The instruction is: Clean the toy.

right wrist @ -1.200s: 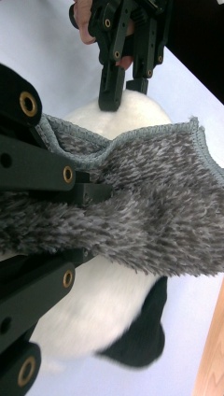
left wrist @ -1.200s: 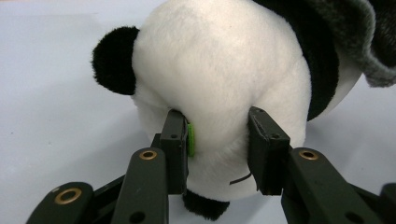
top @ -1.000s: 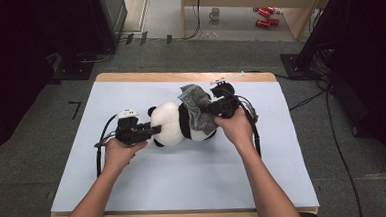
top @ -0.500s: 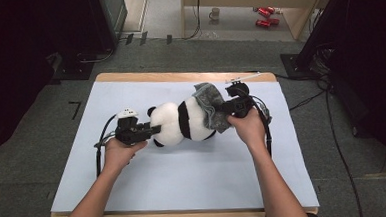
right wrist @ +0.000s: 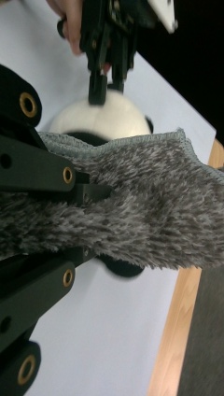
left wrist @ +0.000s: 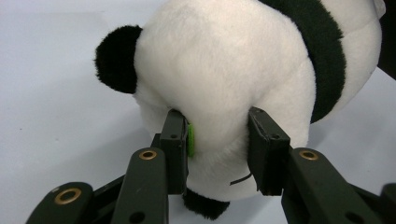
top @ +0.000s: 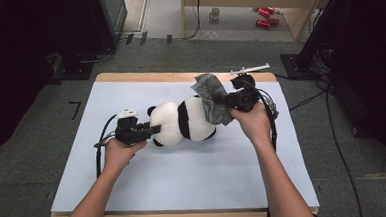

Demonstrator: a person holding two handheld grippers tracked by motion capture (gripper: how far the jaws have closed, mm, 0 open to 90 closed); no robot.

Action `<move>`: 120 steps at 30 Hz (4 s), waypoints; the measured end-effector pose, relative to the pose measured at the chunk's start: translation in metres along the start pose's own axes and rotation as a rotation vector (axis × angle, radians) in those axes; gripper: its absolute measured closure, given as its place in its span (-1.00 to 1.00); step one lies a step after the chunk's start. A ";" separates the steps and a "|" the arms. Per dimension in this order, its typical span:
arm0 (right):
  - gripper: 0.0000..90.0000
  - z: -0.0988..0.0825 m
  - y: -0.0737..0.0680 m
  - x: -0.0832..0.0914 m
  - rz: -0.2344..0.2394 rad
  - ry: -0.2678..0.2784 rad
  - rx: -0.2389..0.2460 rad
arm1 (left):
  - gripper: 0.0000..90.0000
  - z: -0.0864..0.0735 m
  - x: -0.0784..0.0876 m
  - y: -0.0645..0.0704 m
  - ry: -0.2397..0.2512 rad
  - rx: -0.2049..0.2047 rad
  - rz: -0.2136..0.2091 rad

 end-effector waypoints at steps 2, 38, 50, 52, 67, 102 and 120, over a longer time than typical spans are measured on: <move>0.78 0.004 -0.015 -0.006 0.020 0.000 0.028 | 0.40 0.000 0.000 0.001 0.001 -0.005 -0.001; 0.77 -0.021 -0.024 -0.055 0.049 -0.086 0.038 | 0.41 0.003 -0.002 -0.001 0.005 -0.017 0.003; 0.77 -0.032 -0.001 -0.033 -0.009 -0.071 0.024 | 0.17 0.004 -0.004 -0.008 0.030 -0.048 0.008; 0.77 -0.033 0.002 -0.034 -0.023 -0.068 0.023 | 0.03 0.004 -0.002 -0.008 0.051 -0.061 -0.006; 0.75 -0.020 0.016 -0.047 -0.045 -0.038 -0.028 | -0.36 -0.014 -0.018 -0.005 0.029 -0.136 -0.069; 0.78 -0.007 -0.113 -0.098 0.099 -0.097 0.203 | 0.73 0.007 0.005 0.026 0.019 -0.077 -0.048; 0.77 -0.028 -0.045 -0.082 0.033 -0.130 0.080 | 0.67 0.003 -0.003 0.015 0.010 -0.048 -0.037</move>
Point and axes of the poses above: each handheld gripper's, and its own axes: x roughly backward along the jaws, z roughly out of its top, y roughly to its right, the point moved 5 cm from there along -x, roughly forward along the jaws, and after that the axes turned 2 degrees about -z, right-handed, at the moved point
